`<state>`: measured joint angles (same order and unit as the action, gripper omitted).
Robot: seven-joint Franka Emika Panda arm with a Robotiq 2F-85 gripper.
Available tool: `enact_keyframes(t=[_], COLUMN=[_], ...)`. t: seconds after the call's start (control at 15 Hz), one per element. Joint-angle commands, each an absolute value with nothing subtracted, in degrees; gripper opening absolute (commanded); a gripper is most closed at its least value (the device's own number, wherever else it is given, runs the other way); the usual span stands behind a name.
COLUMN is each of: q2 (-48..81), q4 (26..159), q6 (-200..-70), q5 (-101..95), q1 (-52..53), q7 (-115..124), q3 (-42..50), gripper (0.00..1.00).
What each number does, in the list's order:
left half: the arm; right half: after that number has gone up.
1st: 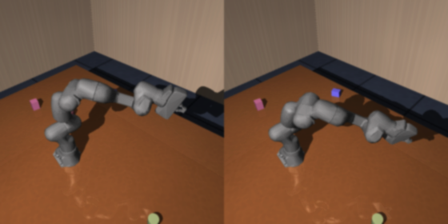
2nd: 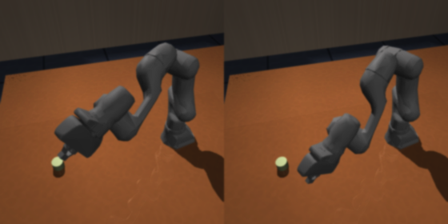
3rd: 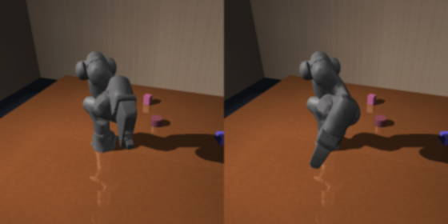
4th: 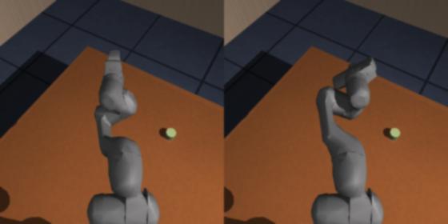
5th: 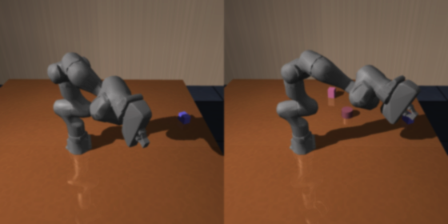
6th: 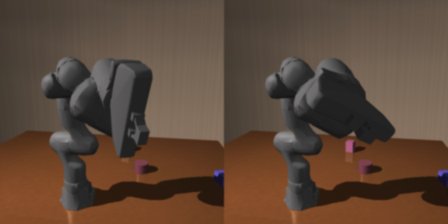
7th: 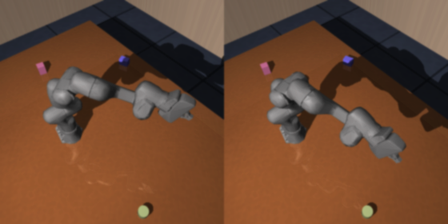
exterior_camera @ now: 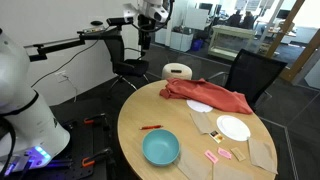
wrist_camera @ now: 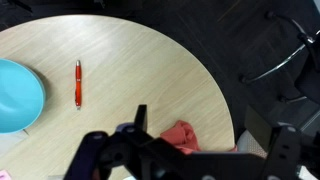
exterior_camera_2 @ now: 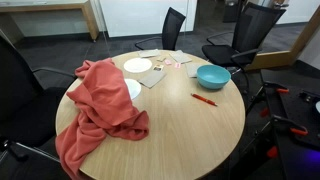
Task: Put the pen in the bowl
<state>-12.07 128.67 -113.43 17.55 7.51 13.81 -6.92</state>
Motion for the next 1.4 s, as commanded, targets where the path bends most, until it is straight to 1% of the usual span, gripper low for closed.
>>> enact_keyframes(t=[0.0, 0.4, 0.8, 1.0, 1.33], q2=[-12.06, -12.06, -10.90, -8.39, -2.43], q4=[128.58, 128.58, 130.50, 131.89, 134.00], q6=[-113.30, -113.30, -116.75, -119.63, -127.98], q5=[17.59, 17.58, 16.06, 14.81, 9.74], q1=[7.21, 7.21, 5.72, 4.59, 3.42], q7=[13.77, 13.77, 16.39, 18.37, 25.89], q3=[-7.18, -7.18, -6.81, -6.43, -6.11], gripper=[1.00, 1.00, 1.00, 1.00, 1.00])
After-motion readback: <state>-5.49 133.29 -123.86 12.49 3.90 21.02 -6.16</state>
